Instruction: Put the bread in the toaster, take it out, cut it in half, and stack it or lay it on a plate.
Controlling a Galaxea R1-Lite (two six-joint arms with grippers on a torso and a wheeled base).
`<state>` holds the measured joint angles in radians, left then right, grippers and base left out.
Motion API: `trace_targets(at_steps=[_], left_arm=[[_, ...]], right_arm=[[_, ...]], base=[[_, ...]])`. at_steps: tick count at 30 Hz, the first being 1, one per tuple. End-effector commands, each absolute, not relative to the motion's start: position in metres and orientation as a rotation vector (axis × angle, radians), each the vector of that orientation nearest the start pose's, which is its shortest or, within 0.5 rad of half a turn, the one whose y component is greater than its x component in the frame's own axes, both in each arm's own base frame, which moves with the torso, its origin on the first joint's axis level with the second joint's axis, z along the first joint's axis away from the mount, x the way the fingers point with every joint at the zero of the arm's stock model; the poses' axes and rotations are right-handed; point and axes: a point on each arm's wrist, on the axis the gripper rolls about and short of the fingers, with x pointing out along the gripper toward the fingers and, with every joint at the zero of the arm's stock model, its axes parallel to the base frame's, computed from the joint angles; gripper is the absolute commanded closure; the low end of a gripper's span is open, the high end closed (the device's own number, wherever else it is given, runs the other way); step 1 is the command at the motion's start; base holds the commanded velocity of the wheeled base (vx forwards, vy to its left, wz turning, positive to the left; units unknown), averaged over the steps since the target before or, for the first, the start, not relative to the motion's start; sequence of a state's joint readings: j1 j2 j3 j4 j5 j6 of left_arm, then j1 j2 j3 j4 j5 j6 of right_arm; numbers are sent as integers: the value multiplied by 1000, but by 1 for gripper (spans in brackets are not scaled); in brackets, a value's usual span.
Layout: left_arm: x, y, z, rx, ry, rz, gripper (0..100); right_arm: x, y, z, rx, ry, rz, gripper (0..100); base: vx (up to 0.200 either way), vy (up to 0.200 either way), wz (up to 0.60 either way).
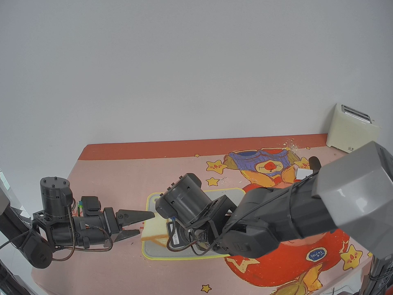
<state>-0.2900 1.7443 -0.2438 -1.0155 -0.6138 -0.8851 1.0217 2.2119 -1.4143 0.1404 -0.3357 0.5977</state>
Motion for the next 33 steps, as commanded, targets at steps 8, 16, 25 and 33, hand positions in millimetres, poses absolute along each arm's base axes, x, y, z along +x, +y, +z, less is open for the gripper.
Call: trace_targets(at_steps=[8,16,25,33], left_arm=[[220,-83,64,-877,879,-566,0],[220,-84,60,-876,878,-567,0],[219,-84,60,-877,879,-569,0],[218,-83,61,-878,878,-570,0]], right_arm=[[221,358,84,-54,883,397,100],[219,365,77,-64,888,407,100],[216,374,84,-47,870,437,100],[215,382,81,-43,868,454,100]], base=[[0,0,0],[0,0,0],[0,0,0],[0,0,0]])
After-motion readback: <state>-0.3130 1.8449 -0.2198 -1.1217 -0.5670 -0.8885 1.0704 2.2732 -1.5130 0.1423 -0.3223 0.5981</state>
